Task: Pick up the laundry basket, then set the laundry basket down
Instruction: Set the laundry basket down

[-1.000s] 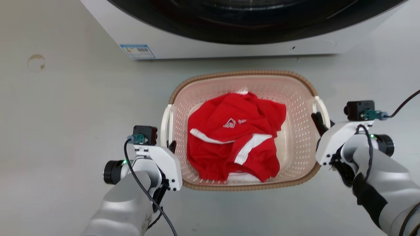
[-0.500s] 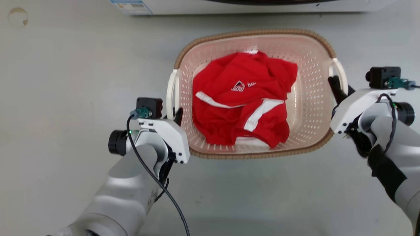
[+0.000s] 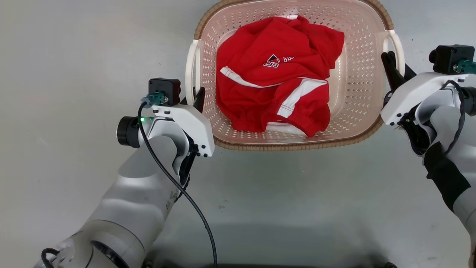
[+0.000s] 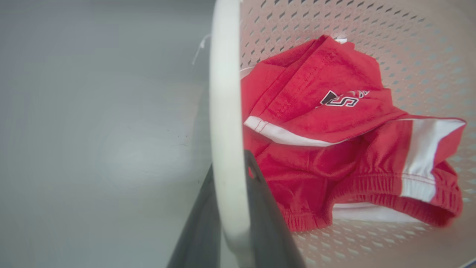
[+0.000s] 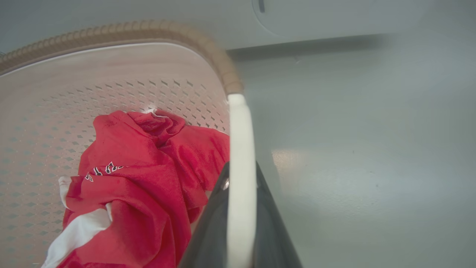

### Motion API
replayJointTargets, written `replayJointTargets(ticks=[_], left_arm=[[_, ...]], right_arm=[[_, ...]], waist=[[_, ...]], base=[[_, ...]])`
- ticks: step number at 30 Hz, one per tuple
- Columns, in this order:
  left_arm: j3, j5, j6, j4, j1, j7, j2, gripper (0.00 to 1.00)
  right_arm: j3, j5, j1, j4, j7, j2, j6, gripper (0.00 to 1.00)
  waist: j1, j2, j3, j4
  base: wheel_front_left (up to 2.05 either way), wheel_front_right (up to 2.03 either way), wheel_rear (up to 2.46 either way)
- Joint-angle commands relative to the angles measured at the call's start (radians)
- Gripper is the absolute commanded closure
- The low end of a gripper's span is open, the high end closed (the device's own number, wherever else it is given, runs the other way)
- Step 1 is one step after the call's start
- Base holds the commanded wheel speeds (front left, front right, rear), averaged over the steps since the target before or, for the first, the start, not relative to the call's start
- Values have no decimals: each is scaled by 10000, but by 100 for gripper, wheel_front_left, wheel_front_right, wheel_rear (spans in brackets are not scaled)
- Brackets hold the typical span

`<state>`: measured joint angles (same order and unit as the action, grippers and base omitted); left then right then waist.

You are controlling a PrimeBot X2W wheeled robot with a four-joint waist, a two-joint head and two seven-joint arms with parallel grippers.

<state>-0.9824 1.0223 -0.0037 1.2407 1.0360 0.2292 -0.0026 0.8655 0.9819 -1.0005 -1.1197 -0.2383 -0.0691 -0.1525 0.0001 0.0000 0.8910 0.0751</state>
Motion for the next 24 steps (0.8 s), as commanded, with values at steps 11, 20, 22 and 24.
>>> replayJointTargets(ticks=[11, 20, 22, 24], left_arm=[[250, 42, 440, 501, 299, 141, 1353, 100], [154, 7, 433, 501, 366, 36, 1373, 100], [129, -4, 432, 501, 369, 20, 1373, 100], [109, -11, 427, 501, 369, 21, 1368, 100]], right_arm=[[-1532, -1482, 578, 89, -235, -552, 218, 100], [-2194, -2166, 699, 169, -235, -346, 218, 100], [-2279, -2252, 721, 174, -235, -305, 218, 100], [-2345, -2324, 750, 170, -235, -264, 218, 100]], waist=[[0, 0, 583, -187], [0, 0, 714, -224], [0, 0, 718, -227], [0, 0, 716, -228]], base=[[0, 0, 0], [0, 0, 0], [0, 0, 0], [0, 0, 0]])
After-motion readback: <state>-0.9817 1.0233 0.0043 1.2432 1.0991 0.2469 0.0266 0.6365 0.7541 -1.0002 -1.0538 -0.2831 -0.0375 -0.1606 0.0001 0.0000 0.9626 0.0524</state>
